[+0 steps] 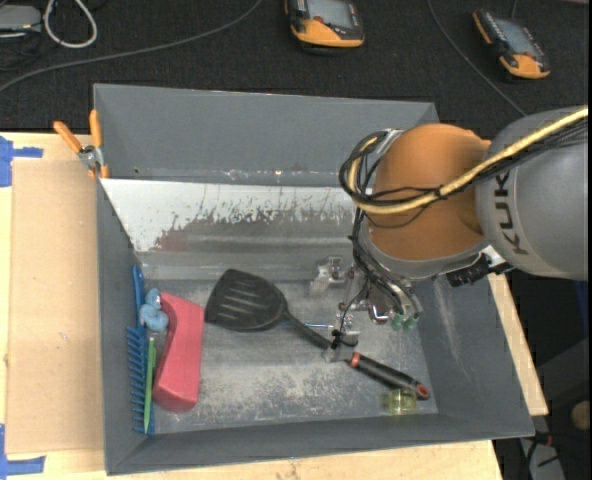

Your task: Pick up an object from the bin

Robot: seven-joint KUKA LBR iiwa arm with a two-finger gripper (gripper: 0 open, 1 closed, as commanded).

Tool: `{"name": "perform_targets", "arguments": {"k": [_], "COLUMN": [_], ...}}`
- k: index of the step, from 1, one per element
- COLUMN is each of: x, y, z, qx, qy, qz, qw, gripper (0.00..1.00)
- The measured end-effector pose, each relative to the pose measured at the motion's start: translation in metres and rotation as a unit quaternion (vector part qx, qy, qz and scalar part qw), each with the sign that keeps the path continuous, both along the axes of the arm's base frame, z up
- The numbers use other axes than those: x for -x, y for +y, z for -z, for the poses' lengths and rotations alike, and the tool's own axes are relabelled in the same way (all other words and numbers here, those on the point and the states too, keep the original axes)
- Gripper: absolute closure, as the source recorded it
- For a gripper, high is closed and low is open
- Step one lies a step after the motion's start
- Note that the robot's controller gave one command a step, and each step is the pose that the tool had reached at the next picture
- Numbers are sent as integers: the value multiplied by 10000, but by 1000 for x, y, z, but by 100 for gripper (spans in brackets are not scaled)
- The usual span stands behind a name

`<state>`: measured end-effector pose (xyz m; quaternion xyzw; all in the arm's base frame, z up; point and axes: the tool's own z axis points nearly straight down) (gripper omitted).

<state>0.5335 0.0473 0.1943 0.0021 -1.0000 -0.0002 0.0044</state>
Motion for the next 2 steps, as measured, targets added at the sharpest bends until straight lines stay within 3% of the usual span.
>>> {"name": "perform_targets", "arguments": {"k": [1, 2], "x": [-2, -15], "y": [0, -36], "z": [-3, 57], "qx": [-2, -3], "qy": [-37, -41], "qz": [9, 639], "qw": [10000, 9979], "gripper": [0, 0]}}
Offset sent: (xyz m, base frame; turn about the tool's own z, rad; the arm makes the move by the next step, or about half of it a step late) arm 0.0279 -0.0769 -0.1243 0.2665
